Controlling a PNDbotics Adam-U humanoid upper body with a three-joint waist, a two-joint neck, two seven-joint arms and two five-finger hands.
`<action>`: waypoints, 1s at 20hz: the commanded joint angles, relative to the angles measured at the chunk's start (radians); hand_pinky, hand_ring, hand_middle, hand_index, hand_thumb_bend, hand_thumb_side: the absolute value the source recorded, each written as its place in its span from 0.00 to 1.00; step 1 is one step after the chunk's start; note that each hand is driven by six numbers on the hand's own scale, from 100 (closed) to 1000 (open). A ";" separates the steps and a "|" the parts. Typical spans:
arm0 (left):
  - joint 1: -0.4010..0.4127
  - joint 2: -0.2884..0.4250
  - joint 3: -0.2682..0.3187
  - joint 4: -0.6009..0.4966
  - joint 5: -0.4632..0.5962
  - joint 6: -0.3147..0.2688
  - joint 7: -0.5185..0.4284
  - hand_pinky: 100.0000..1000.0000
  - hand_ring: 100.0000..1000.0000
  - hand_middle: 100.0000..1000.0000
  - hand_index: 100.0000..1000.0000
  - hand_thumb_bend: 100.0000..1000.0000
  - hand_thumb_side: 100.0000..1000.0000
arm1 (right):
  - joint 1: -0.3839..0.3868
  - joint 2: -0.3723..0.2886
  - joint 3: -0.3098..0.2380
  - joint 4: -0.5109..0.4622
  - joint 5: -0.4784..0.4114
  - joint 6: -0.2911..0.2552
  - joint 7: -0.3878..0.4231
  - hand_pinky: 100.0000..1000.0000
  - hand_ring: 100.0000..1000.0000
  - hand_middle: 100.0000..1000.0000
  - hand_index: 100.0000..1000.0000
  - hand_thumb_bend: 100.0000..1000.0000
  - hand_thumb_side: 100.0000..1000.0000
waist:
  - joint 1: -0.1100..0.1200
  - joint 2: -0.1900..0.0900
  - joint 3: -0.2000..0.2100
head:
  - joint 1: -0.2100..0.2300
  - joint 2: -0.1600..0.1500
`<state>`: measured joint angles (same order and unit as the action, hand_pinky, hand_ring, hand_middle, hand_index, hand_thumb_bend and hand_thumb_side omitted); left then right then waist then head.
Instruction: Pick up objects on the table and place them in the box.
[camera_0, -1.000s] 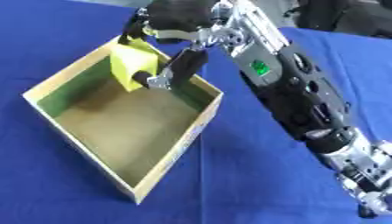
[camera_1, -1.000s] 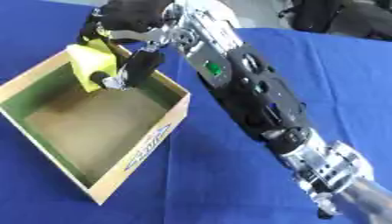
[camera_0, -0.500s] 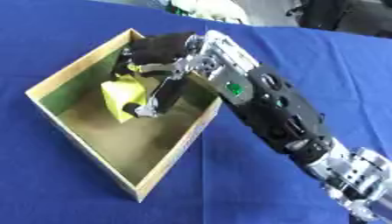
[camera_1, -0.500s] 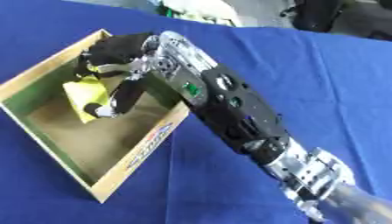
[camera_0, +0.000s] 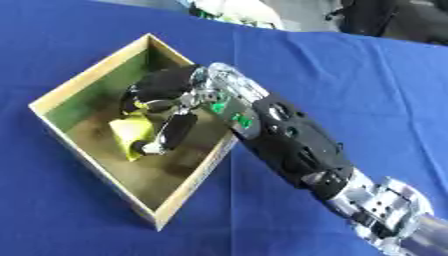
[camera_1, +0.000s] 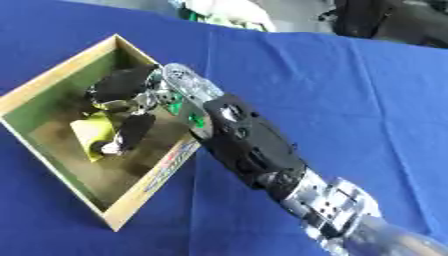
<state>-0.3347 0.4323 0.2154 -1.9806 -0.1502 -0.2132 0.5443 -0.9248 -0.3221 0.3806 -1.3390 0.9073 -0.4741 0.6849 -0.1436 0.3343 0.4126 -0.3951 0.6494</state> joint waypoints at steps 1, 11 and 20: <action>-0.009 0.018 0.003 -0.019 0.002 0.003 -0.007 0.68 0.71 0.84 0.64 0.19 0.79 | -0.011 -0.015 -0.011 -0.002 0.054 -0.048 0.045 0.80 0.90 0.78 0.89 0.18 0.74 | 0.009 -0.018 -0.001 | -0.002 -0.002; -0.007 0.018 0.002 -0.019 -0.001 0.009 -0.017 0.68 0.71 0.84 0.64 0.19 0.79 | -0.006 -0.023 -0.036 -0.034 0.144 -0.068 0.018 0.87 0.96 0.86 0.99 0.51 0.90 | 0.009 -0.019 -0.006 | 0.000 -0.004; -0.007 0.020 0.003 -0.019 -0.003 0.013 -0.021 0.68 0.71 0.84 0.64 0.19 0.79 | -0.009 -0.052 -0.069 -0.083 0.089 -0.050 0.006 0.86 0.94 0.85 0.98 0.48 0.93 | 0.014 -0.028 -0.019 | 0.004 -0.003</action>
<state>-0.3344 0.4322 0.2134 -1.9806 -0.1503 -0.2004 0.5276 -0.9148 -0.3468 0.3288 -1.3919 1.0107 -0.4979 0.6611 -0.1438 0.3296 0.3931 -0.3908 0.6494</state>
